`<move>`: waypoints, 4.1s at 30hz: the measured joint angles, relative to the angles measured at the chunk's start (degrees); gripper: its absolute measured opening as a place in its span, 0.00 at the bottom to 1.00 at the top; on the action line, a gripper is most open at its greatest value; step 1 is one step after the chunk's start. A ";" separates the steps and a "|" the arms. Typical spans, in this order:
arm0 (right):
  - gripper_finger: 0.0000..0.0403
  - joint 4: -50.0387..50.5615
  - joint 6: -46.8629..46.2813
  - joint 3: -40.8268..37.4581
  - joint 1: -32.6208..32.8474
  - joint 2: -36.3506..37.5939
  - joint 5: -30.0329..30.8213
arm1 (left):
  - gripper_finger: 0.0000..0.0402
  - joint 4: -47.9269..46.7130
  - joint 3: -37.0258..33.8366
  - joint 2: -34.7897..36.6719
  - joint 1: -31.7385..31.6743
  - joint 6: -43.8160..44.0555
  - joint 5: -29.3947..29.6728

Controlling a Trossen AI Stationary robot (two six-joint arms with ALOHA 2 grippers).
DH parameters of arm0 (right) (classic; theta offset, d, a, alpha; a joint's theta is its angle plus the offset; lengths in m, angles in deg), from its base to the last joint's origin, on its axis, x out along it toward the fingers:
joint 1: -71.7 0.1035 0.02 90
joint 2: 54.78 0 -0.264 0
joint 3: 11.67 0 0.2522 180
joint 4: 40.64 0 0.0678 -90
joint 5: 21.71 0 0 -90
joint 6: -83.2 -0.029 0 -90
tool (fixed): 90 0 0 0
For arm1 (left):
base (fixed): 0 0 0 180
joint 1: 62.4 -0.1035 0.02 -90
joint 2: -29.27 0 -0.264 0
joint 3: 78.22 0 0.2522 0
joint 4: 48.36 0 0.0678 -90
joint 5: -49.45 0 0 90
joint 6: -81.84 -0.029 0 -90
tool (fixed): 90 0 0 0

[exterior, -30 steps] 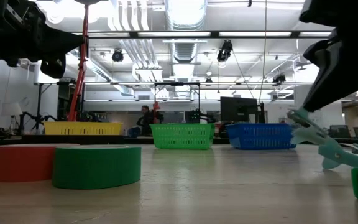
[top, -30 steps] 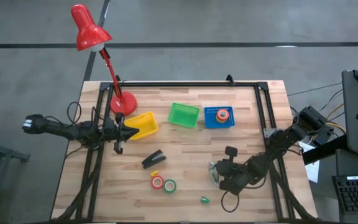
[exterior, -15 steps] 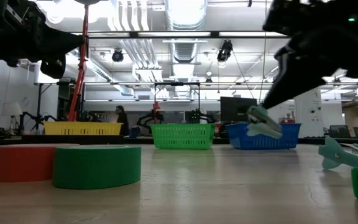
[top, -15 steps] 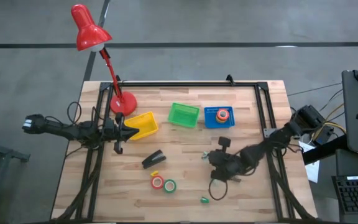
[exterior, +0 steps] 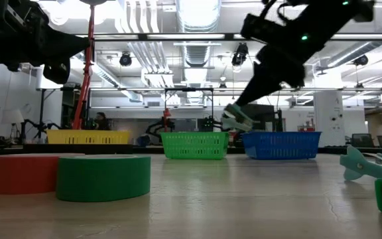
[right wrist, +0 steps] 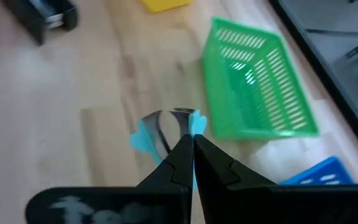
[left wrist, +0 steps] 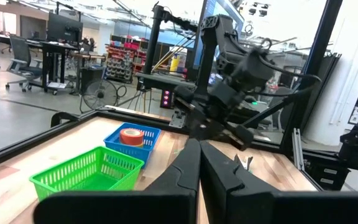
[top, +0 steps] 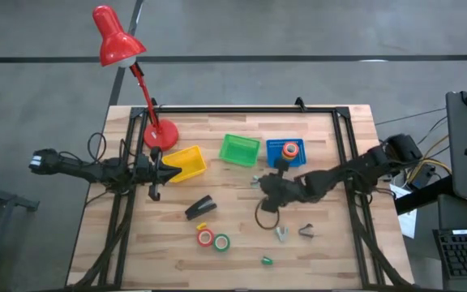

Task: Pick and place Stapler, Stapler remover, tape
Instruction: Put the top light blue staple remover in the green basket, then put the light blue staple remover in the green basket

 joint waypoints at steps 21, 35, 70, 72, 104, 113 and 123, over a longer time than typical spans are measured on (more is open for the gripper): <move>0.02 -10.88 11.14 3.22 -16.86 -0.01 -6.44 | 0.02 -0.26 0.01 0.00 0.00 0.00 -0.01; 0.02 -12.67 10.79 3.21 -20.71 -3.21 -8.16 | 0.02 -0.24 0.00 0.00 0.01 0.00 0.00; 0.02 -13.96 12.47 3.23 -20.92 -5.91 -8.46 | 0.02 -0.33 0.00 0.00 0.01 0.00 -0.02; 0.02 -13.96 12.45 3.23 -20.92 -5.91 -9.05 | 0.02 -0.33 0.01 0.00 0.00 0.00 -0.02; 0.22 -2.65 3.24 3.23 -12.93 -0.26 -12.11 | 0.02 -0.38 0.01 0.00 -0.02 0.00 -0.01; 0.16 9.52 -12.66 3.23 -5.98 4.49 -27.76 | 0.02 -0.87 0.01 -0.09 -0.01 0.00 -0.01; 0.14 17.62 -28.23 3.23 1.77 4.36 -36.45 | 0.02 -1.34 0.01 -0.17 -0.02 0.00 0.01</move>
